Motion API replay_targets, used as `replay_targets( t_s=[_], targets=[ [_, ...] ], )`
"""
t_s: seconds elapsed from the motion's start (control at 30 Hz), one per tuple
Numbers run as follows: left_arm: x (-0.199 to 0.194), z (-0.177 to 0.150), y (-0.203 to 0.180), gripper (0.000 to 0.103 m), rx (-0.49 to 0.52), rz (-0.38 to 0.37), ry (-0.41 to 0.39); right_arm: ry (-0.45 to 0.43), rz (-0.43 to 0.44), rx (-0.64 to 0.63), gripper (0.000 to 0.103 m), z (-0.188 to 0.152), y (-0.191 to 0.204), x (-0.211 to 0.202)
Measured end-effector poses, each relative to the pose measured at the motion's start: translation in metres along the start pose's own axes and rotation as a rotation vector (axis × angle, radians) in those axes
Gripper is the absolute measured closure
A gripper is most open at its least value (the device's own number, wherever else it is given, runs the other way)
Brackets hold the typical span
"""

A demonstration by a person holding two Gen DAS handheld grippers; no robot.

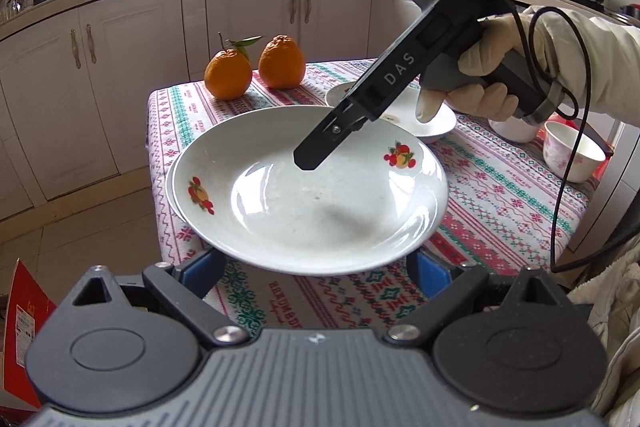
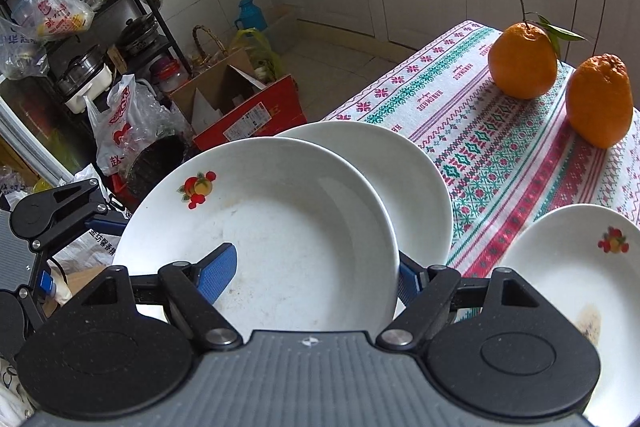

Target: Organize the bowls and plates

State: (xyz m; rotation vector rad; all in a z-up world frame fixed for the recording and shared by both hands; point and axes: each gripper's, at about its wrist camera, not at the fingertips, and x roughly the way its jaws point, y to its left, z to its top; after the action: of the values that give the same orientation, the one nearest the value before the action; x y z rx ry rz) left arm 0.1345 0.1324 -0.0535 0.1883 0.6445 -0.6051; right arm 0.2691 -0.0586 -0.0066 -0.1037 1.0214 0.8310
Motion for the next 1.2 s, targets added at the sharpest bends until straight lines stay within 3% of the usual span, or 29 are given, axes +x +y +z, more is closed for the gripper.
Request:
replay_targets(
  t_s=[0.77, 1.2],
  targets=[
    [0.023, 0.009, 0.028, 0.006, -0.042, -0.02, 0.012, 0.017, -0.005, 0.027, 0.018, 0.018, -0.022, 0.029],
    [0.032, 0.009, 0.037, 0.006, -0.036, -0.015, 0.022, 0.006, -0.015, 0.043, 0.018, 0.014, -0.026, 0.02]
  ],
)
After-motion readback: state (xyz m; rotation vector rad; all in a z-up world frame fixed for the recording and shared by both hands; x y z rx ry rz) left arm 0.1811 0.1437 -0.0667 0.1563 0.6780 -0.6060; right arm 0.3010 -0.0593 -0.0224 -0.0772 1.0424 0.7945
